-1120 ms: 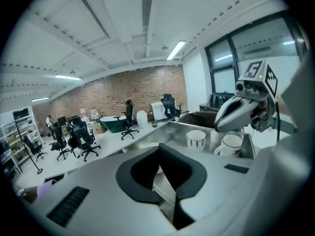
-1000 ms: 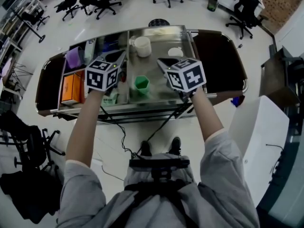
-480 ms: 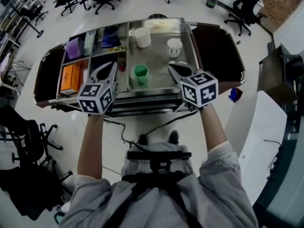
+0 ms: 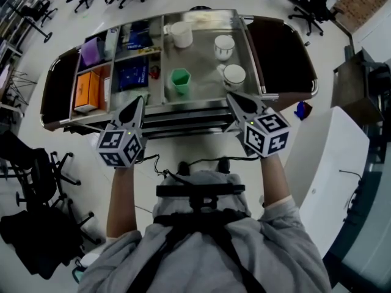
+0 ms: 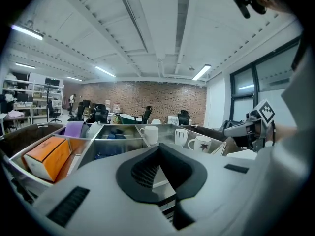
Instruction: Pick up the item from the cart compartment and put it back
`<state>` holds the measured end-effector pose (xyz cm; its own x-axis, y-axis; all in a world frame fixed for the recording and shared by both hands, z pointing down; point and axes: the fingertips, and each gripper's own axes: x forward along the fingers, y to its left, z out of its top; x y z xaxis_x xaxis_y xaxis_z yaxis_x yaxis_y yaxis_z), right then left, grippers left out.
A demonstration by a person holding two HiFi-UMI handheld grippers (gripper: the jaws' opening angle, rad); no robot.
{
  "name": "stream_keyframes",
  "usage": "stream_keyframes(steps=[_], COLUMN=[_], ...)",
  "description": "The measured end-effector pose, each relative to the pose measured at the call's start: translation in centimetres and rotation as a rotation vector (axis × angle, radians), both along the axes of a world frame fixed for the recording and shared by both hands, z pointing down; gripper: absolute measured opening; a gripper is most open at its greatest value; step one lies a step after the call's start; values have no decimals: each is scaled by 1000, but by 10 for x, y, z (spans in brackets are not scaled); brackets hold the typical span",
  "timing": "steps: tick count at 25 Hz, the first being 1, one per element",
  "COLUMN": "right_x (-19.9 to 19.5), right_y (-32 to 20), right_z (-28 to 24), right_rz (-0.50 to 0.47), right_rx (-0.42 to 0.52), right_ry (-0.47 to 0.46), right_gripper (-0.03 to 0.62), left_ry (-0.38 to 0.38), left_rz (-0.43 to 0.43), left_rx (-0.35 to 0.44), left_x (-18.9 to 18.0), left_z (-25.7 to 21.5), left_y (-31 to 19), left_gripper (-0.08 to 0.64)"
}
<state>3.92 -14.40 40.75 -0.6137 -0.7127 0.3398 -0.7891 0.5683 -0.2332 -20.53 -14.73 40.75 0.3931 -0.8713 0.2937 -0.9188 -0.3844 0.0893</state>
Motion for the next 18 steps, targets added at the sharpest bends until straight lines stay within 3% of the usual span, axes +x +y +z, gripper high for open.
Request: stream_keyframes(steps=[18], right_x=[16], right_y=[25], right_z=[26], right_rz=[52], right_rx=[-36], right_ry=[29], right_gripper=[8], left_ry=[20], left_rz=[-37], left_rx=[-51], left_x=[-20], left_z=[26], left_y=[39], left_gripper=[2])
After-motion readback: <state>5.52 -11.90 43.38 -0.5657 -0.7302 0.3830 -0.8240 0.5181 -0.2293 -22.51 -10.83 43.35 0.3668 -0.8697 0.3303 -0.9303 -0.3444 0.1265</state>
